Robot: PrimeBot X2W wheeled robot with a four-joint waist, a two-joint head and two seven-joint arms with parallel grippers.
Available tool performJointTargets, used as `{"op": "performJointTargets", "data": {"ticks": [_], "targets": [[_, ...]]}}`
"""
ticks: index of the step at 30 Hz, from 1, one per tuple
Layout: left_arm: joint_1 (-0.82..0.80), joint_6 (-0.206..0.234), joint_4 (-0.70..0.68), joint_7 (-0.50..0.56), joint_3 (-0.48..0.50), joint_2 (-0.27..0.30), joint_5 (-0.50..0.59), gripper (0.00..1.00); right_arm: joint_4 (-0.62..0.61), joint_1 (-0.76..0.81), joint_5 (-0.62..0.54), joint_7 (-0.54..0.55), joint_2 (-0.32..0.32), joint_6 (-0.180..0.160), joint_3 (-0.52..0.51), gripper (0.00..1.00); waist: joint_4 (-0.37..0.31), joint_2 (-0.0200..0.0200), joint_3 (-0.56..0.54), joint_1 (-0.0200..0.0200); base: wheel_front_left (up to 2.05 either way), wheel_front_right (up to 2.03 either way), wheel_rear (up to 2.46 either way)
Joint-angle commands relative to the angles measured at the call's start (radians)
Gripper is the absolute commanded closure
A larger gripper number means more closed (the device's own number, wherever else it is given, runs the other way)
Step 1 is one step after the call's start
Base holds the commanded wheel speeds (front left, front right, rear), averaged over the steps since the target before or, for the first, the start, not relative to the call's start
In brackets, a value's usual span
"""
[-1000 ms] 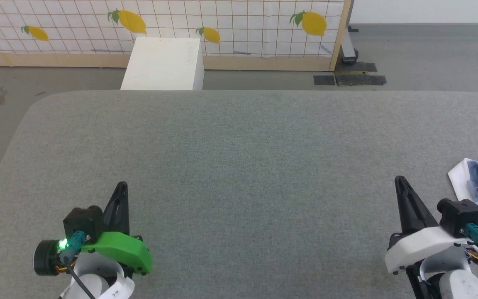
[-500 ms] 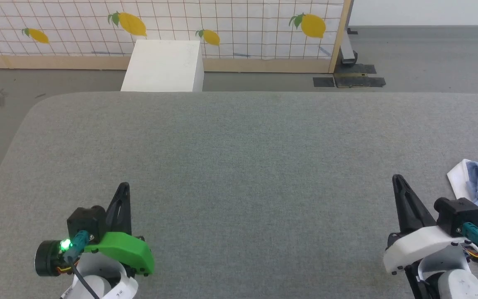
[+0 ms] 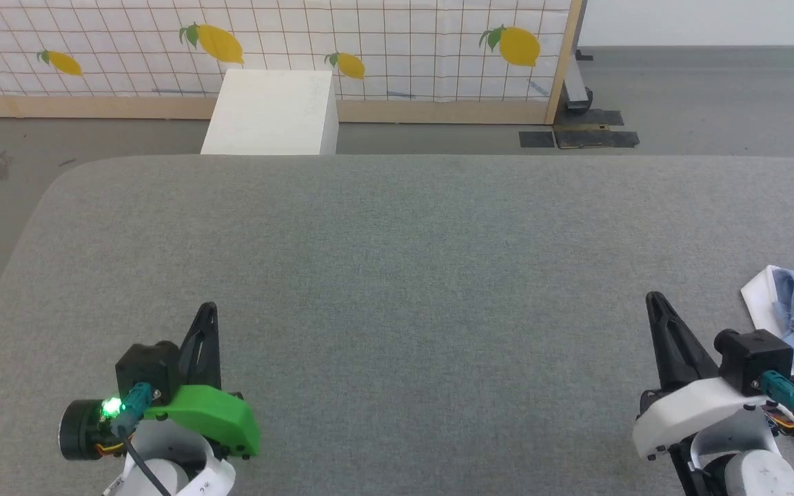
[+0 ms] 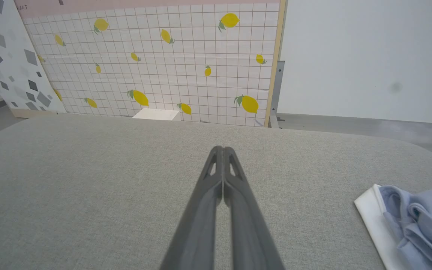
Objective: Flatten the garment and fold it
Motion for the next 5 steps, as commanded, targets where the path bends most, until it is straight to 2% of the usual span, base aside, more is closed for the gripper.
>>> {"op": "performJointTargets", "data": {"ticks": [1, 5], "targets": [[0.022, -0.003, -0.01, 0.006, 0.005, -0.007, 0.018, 1.0, -0.01, 0.014, -0.011, 0.003, 0.001, -0.001, 0.004, 1.0, 0.0, 0.0, -0.001, 0.0, 0.0, 0.0, 0.0], [0.026, -0.003, -0.019, 0.015, 0.01, -0.013, 0.029, 1.0, -0.018, 0.017, -0.016, 0.007, 0.001, -0.001, 0.007, 1.0, 0.0, 0.0, -0.002, 0.0, 0.0, 0.0, 0.0]]}}
